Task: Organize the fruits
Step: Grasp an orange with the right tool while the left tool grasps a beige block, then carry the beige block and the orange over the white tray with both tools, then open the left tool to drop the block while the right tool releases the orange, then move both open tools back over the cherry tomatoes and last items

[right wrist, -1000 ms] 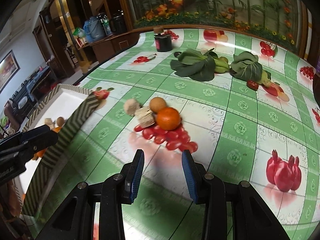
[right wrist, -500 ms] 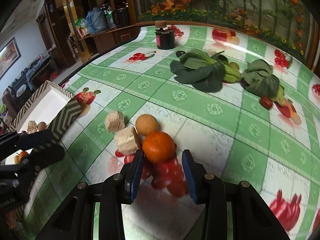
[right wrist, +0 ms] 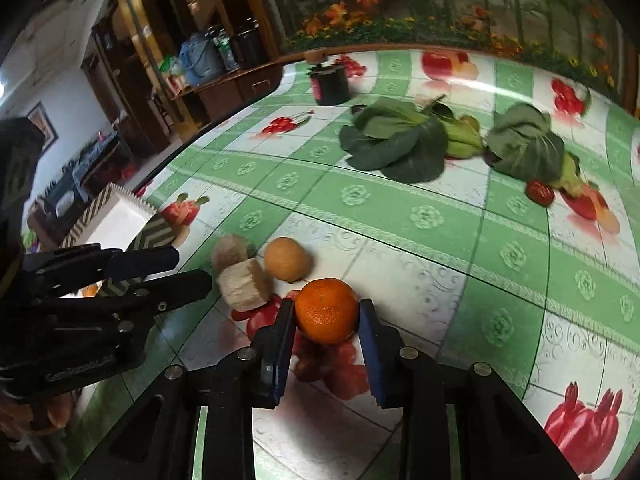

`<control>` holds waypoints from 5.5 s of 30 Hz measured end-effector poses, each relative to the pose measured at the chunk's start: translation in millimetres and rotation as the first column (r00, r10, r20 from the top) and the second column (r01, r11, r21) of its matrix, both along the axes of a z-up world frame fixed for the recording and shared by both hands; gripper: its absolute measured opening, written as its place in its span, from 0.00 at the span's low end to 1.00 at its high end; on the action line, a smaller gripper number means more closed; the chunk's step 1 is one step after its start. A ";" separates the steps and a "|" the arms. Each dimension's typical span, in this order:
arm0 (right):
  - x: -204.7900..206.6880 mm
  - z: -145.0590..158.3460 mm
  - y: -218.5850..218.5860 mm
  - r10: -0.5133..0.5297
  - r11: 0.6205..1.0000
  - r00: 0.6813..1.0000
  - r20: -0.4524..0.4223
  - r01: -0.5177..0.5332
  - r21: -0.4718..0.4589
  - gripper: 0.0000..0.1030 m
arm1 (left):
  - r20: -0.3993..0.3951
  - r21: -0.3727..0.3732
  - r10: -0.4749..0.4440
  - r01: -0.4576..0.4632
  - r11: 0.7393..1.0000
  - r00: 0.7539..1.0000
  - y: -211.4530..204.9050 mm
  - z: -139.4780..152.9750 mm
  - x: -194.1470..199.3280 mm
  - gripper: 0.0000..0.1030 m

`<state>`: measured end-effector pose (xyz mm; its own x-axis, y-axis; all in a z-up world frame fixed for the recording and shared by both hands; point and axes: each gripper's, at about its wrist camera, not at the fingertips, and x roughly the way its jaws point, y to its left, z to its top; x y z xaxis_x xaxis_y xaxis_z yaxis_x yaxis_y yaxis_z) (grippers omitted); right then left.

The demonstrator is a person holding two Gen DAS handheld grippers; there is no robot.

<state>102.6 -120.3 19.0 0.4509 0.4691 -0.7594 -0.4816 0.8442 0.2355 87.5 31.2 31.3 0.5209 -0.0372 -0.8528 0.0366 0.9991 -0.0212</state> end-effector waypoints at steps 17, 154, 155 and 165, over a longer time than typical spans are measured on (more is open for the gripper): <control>-1.5 0.0 -1.0 0.009 1.000 1.000 0.003 -0.009 0.014 0.30 | 0.006 -0.019 0.002 -0.002 1.000 1.000 -1.9 -14.7 17.9 0.26; -89.2 44.0 240.2 0.331 0.942 0.940 0.081 -0.325 -0.080 0.34 | 0.111 -0.088 0.404 -0.396 0.914 0.908 200.6 22.6 -183.2 0.48; -91.5 44.7 237.4 0.329 0.943 0.941 0.084 -0.323 -0.082 0.34 | 0.116 -0.086 0.400 -0.392 0.916 0.909 197.4 23.8 -182.9 0.48; -97.6 43.5 195.7 0.273 0.961 0.958 0.089 -0.267 -0.076 0.34 | 0.131 -0.086 0.339 -0.330 0.940 0.932 160.4 28.1 -177.2 0.48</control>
